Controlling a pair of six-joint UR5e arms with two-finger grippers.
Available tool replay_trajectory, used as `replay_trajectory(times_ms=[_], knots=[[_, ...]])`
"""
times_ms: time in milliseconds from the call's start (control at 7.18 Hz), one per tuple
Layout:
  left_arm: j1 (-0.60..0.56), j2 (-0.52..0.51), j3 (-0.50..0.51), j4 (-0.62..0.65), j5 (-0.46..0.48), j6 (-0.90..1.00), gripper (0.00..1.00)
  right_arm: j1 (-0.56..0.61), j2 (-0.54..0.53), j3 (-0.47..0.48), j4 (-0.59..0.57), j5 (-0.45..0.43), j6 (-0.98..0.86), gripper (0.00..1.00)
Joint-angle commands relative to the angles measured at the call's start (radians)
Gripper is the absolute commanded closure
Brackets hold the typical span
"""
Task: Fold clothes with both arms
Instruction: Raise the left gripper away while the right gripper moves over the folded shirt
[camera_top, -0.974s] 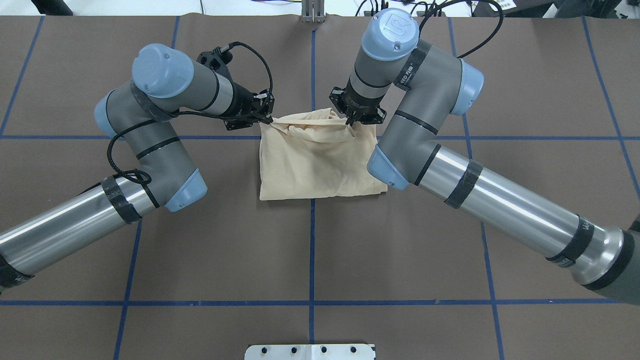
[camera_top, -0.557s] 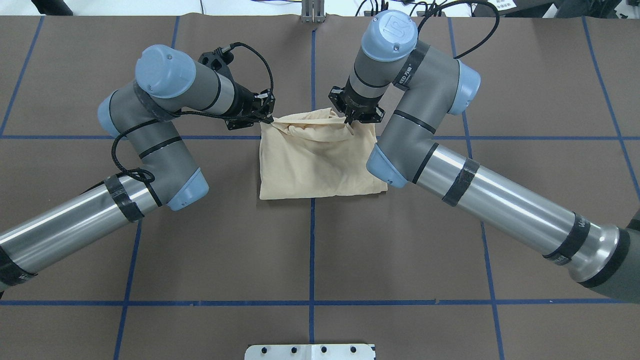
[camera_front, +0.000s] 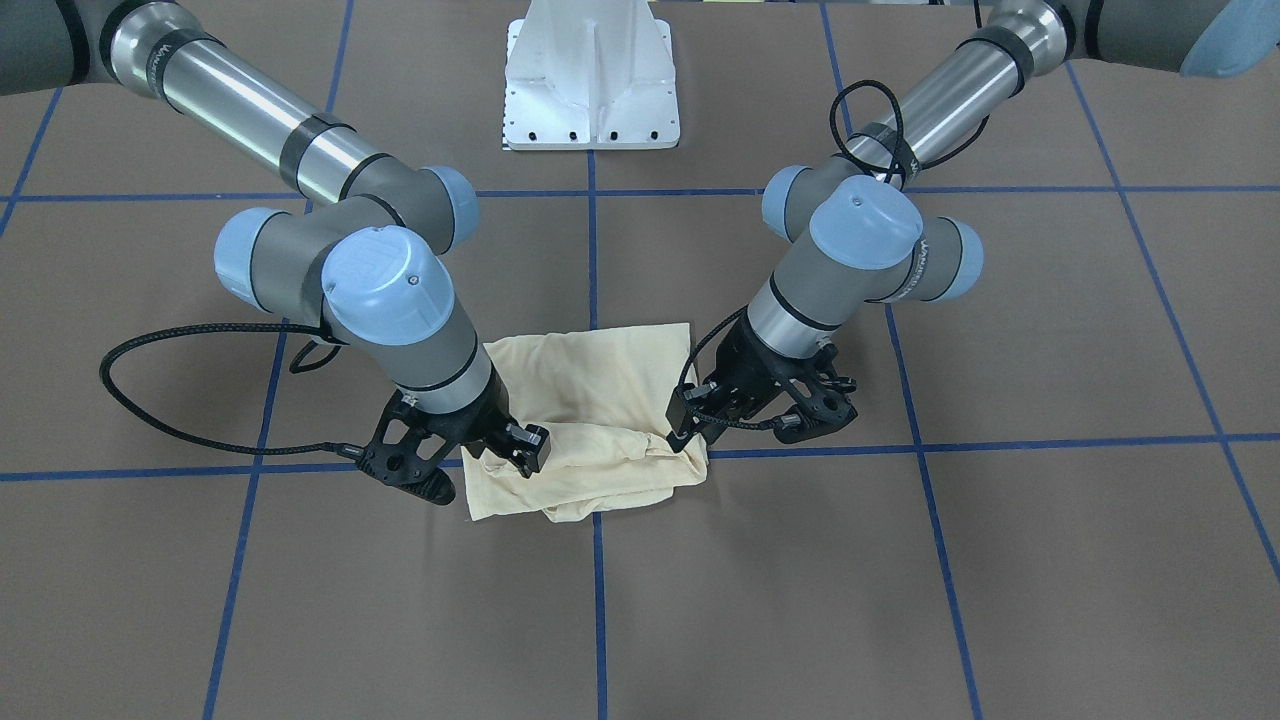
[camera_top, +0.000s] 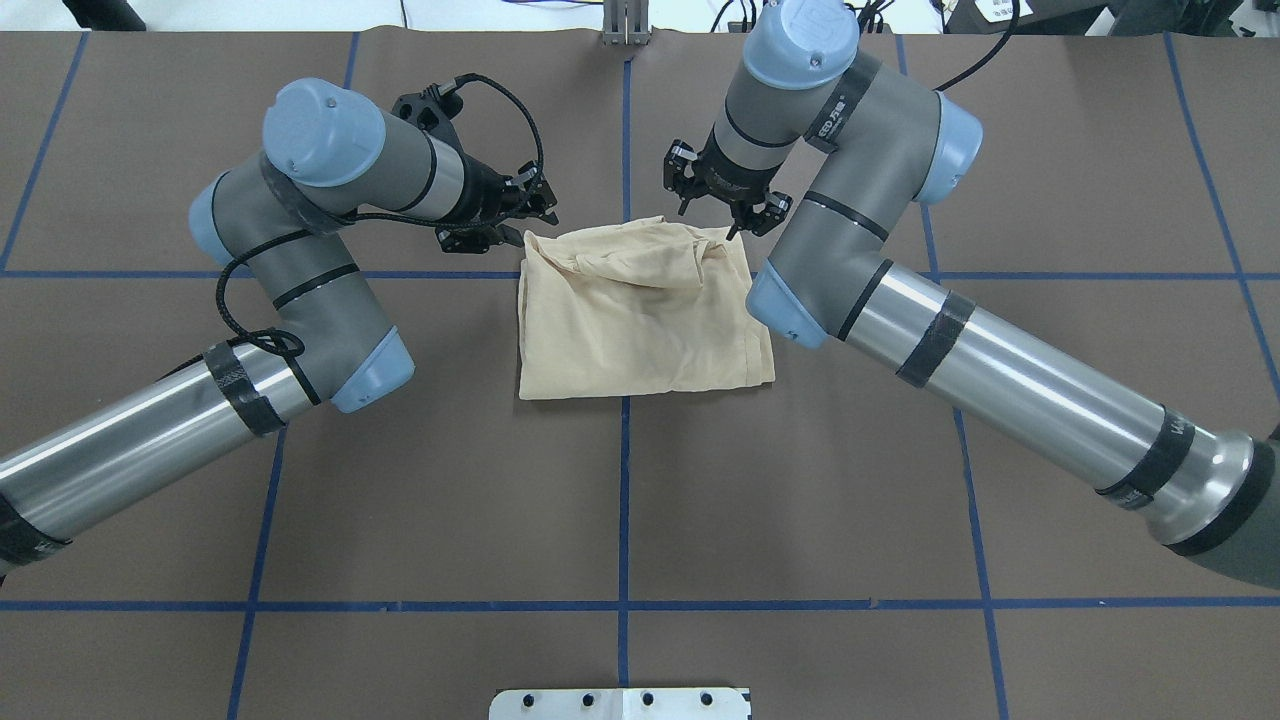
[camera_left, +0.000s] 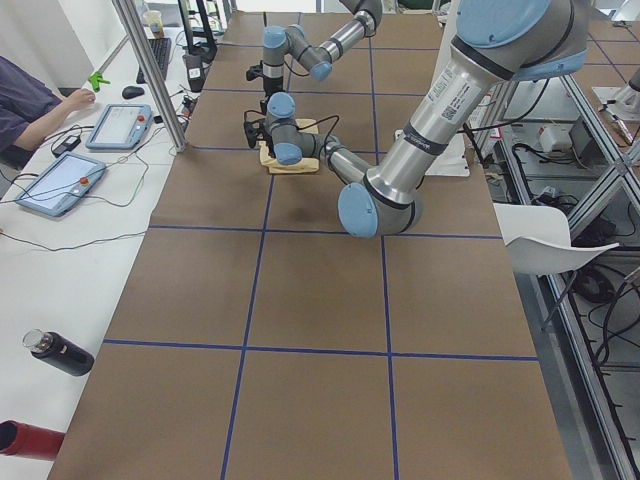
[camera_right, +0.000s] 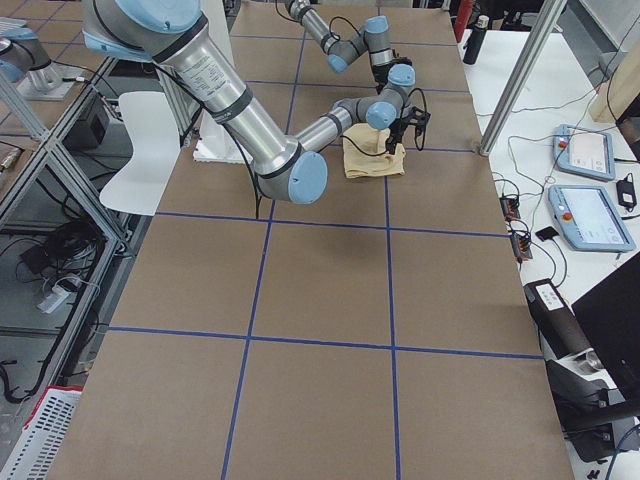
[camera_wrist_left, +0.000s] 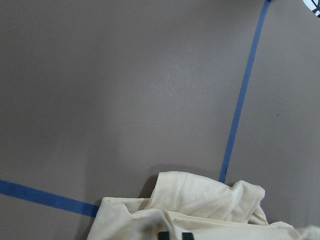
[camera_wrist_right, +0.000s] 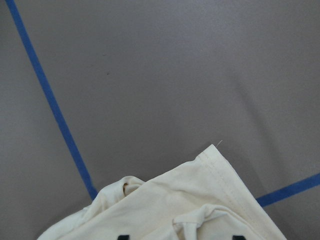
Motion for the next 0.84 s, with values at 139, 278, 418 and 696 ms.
replay_trajectory(times_ms=[139,278,418,696], knots=[[-0.07,0.07,-0.068,0.011,-0.092,0.021,0.01,-0.056,0.023,0.042,-0.008,0.004,-0.029,0.0],[-0.085,0.107,-0.105,0.013,-0.095,0.063,0.01,-0.119,0.038,0.042,-0.015,-0.077,-0.064,0.0],[-0.105,0.135,-0.114,0.013,-0.111,0.1,0.01,-0.16,0.042,0.042,-0.052,-0.125,-0.116,0.0],[-0.125,0.164,-0.114,0.013,-0.117,0.149,0.01,-0.2,0.08,0.018,-0.126,-0.197,-0.243,0.0]])
